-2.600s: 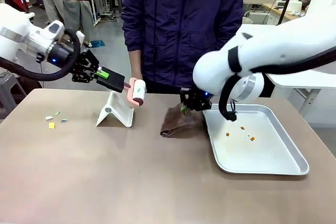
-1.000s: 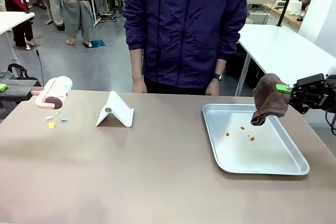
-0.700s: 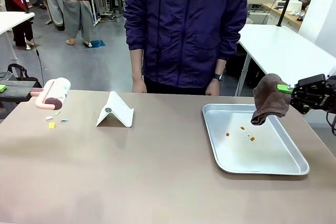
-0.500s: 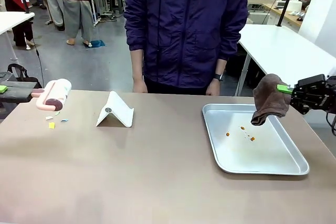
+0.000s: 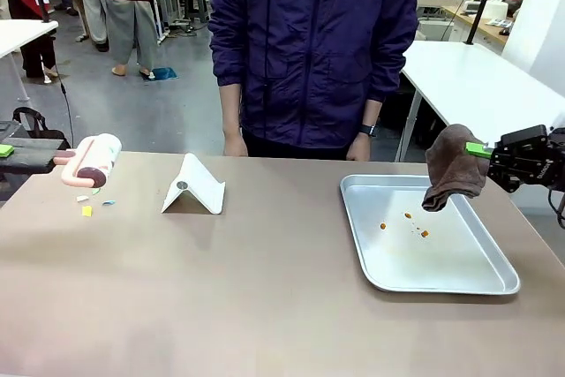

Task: Clean the surface of the table.
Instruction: Hold the Lint Roller with your left hand and the towel with your right hand, then if a person points to the right, clean the right side of the table with your right hand, and if they point to the left, clean the left side with your left hand.

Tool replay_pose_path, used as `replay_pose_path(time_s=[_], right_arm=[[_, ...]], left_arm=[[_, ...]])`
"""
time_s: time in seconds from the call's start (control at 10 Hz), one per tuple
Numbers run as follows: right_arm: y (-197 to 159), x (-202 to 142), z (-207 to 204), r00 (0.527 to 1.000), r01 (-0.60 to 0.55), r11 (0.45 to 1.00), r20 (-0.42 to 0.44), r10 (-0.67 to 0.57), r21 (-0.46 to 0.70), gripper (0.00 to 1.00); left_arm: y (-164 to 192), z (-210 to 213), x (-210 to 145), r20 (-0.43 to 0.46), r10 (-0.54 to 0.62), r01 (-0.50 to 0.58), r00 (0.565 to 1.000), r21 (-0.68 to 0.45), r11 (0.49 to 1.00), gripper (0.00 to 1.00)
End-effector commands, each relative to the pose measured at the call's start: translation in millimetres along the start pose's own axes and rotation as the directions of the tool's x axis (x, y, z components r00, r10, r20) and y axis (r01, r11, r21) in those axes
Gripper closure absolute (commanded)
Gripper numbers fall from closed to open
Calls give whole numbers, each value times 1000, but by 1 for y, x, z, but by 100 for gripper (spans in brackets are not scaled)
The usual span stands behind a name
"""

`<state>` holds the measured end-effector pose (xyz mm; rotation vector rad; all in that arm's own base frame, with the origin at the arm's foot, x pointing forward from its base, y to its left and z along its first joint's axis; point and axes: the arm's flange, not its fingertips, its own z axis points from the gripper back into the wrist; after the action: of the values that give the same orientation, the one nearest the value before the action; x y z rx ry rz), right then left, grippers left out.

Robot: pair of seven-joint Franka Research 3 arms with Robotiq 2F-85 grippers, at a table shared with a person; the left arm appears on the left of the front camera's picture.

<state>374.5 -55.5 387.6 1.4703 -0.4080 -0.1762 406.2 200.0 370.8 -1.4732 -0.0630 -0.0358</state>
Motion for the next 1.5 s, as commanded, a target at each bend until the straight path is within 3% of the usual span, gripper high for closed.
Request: replay_pose_path(time_s=[0.0, 1.4], right_arm=[[3, 0, 0, 1000, -6, 1000, -4, 6, 2, 100], [3, 0, 0, 1000, -6, 1000, -4, 6, 2, 100]], left_arm=[[-4, 0, -1, -11, -12, 12, 1000, -9, 1000, 88], [-4, 0, -1, -11, -12, 12, 1000, -9, 1000, 88]])
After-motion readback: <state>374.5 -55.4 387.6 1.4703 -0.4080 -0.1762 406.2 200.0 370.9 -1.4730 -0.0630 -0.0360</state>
